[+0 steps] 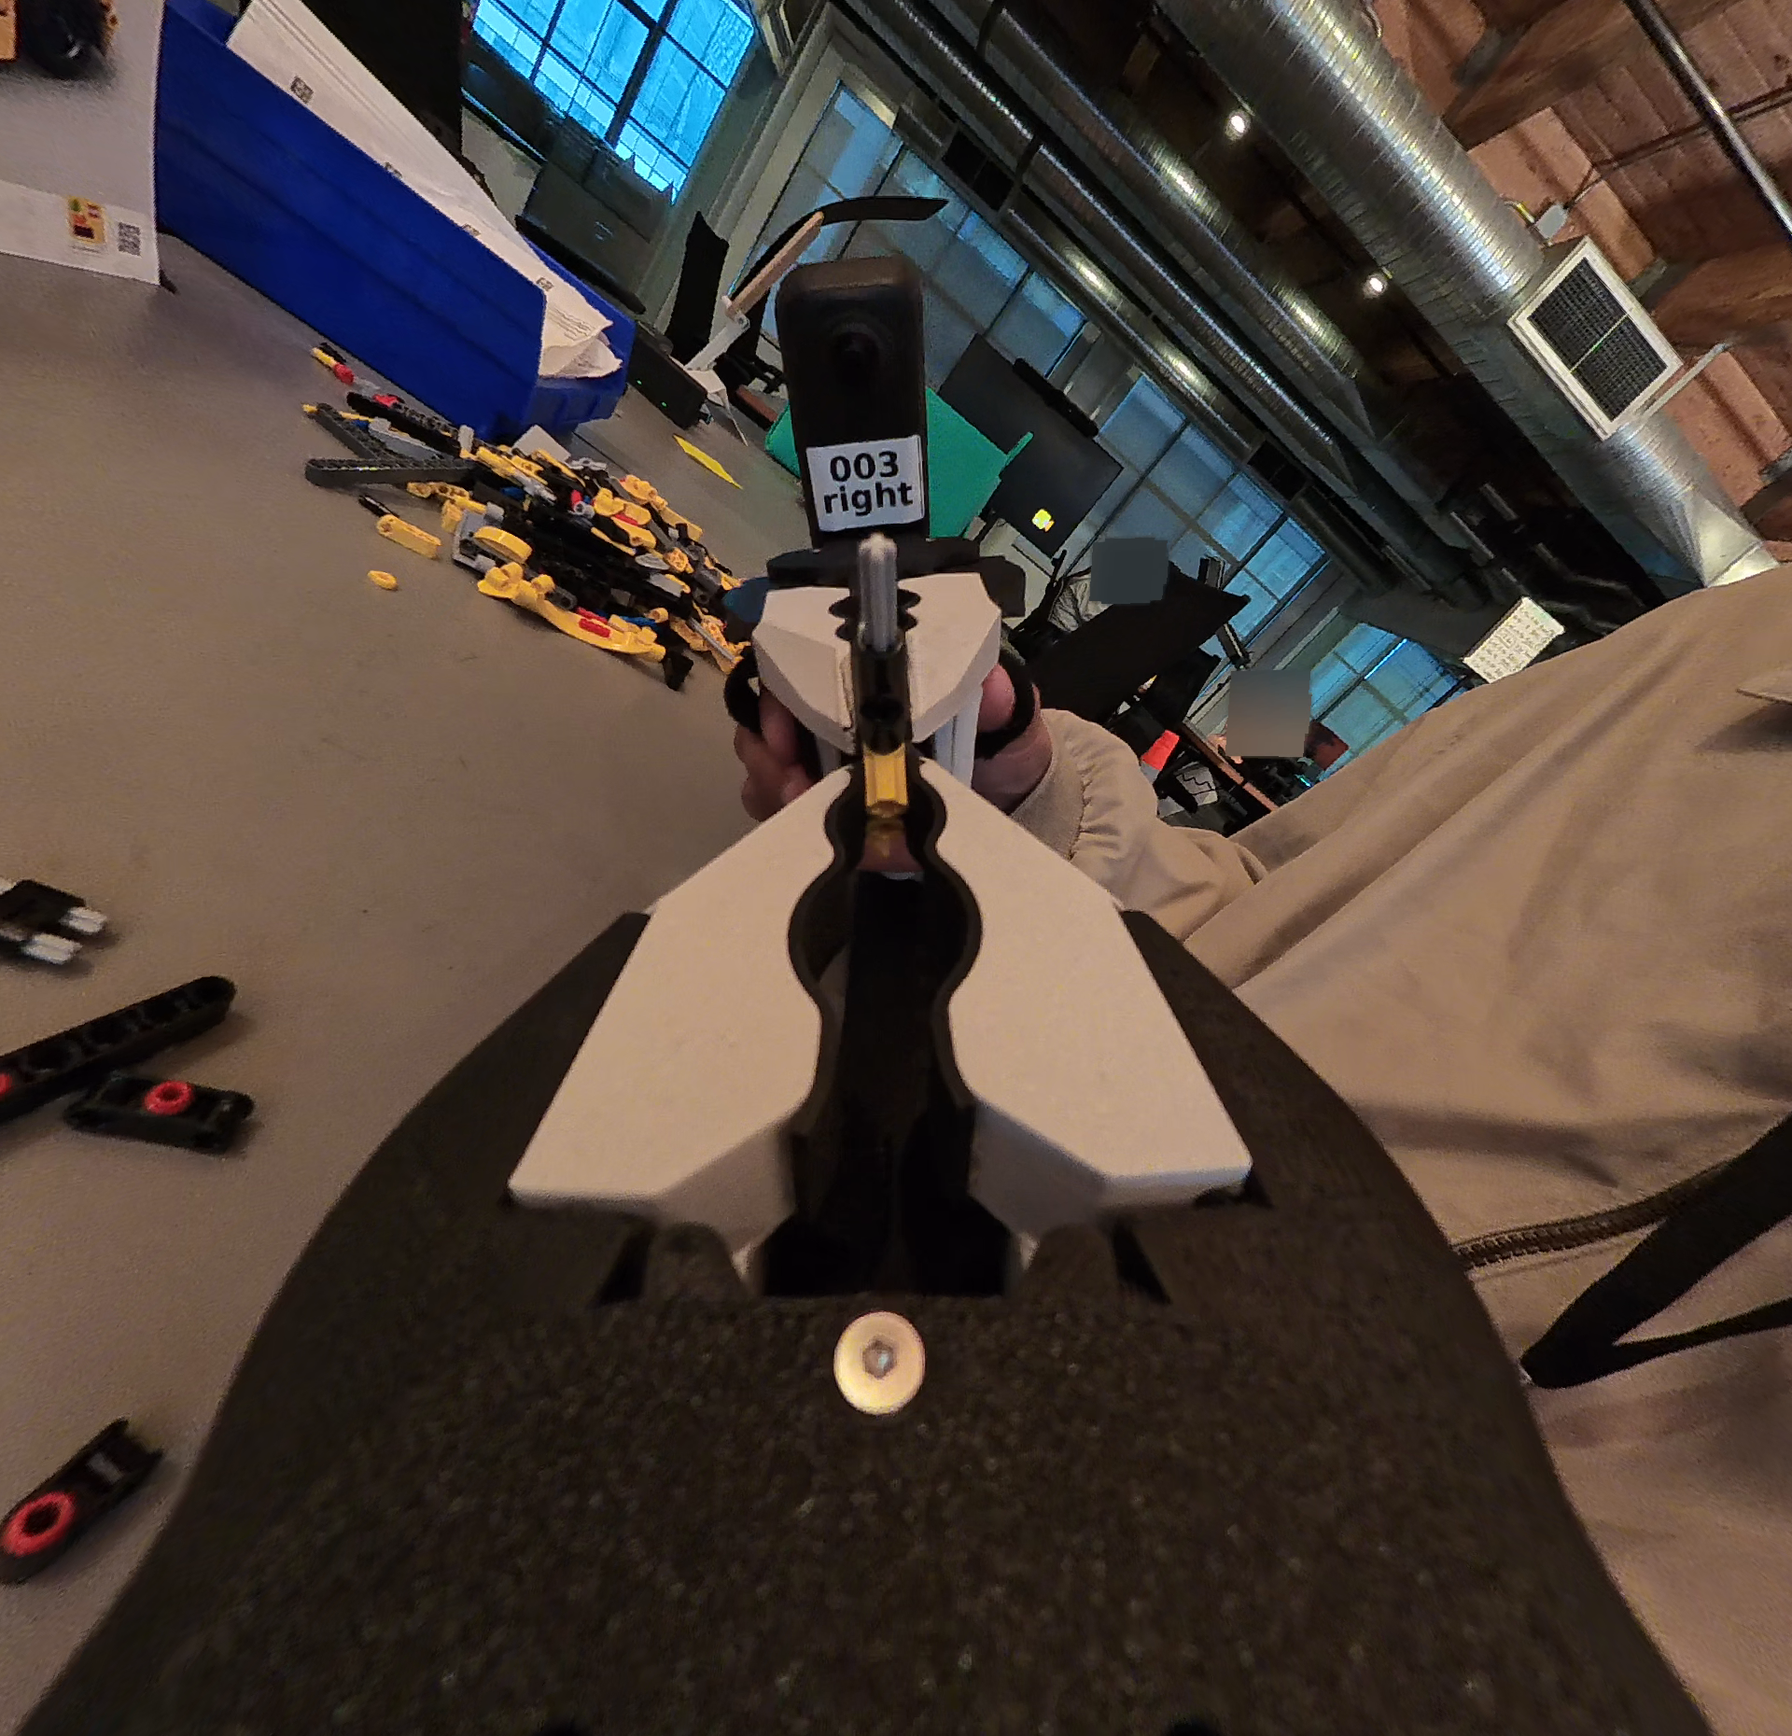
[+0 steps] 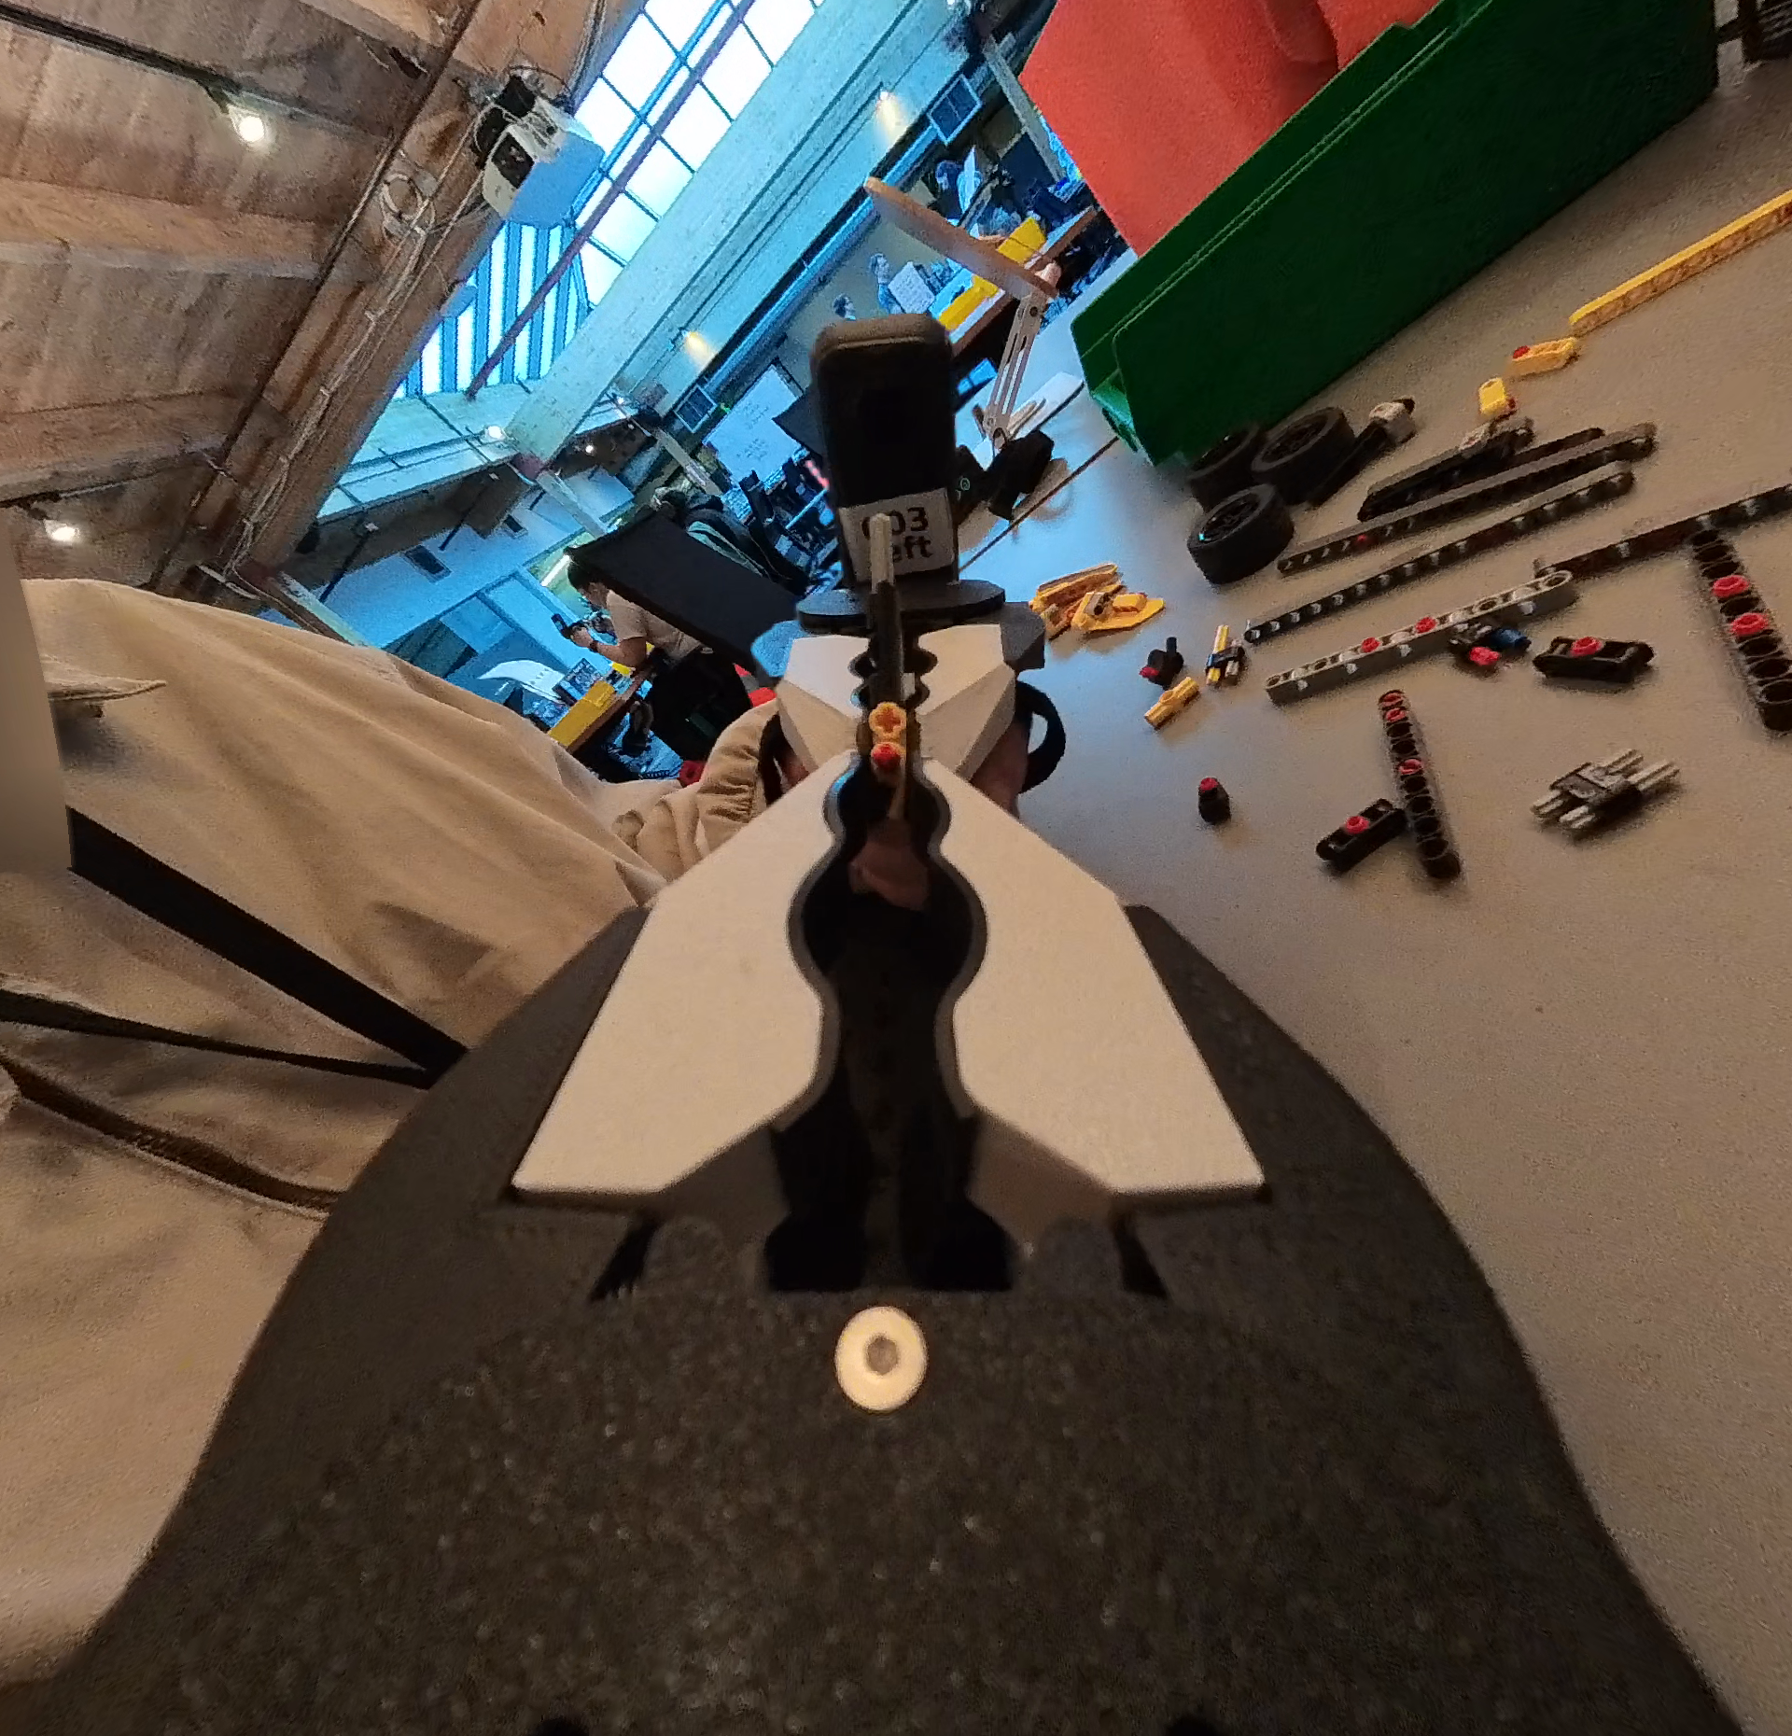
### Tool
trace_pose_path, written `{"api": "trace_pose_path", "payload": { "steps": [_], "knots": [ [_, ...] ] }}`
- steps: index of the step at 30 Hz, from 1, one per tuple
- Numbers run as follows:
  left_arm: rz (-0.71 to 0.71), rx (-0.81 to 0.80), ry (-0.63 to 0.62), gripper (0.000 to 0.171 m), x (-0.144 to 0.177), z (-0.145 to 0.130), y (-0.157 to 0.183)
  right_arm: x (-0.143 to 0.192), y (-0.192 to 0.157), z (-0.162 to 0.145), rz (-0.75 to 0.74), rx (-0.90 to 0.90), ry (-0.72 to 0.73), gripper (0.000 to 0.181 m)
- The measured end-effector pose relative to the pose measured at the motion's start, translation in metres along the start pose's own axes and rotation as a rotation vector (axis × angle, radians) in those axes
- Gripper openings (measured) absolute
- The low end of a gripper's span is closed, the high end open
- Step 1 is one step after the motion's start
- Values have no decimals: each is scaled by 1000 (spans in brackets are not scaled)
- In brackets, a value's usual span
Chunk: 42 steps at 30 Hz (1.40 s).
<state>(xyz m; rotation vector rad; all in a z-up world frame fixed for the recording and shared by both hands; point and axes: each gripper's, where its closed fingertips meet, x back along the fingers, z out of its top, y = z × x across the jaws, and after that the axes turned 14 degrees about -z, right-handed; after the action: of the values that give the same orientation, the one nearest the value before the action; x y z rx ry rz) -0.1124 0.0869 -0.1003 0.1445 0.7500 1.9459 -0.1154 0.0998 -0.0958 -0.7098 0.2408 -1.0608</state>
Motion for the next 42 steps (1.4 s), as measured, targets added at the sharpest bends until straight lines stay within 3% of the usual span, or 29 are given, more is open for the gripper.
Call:
{"api": "trace_pose_path", "payload": {
  "steps": [22,23,24,25,27,31,34,38,42],
  "knots": [
    [40,-41,-48,7,-4,-5,-2,10,6,-3,-3,99,-22,2],
    [35,-39,-38,7,0,-3,-1,19,10,11,-11,78,51,3],
    [22,-27,6,7,9,2,1,49,14,41,23,9,225,2],
    [23,-13,70,7,19,11,1,82,29,59,-7,-34,303,1],
    [36,4,100,6,23,15,-3,131,60,67,-195,23,317,2],
    [46,14,-2,7,6,1,-10,230,167,48,-955,110,147,4],
    [61,4,-67,7,-1,-8,-11,281,204,36,-1255,127,102,4],
    [56,8,-76,7,-2,-10,-11,298,218,29,-1347,121,72,25],
    [37,5,-102,7,-5,-14,-7,272,194,49,-1298,246,137,28]
  ]
}}
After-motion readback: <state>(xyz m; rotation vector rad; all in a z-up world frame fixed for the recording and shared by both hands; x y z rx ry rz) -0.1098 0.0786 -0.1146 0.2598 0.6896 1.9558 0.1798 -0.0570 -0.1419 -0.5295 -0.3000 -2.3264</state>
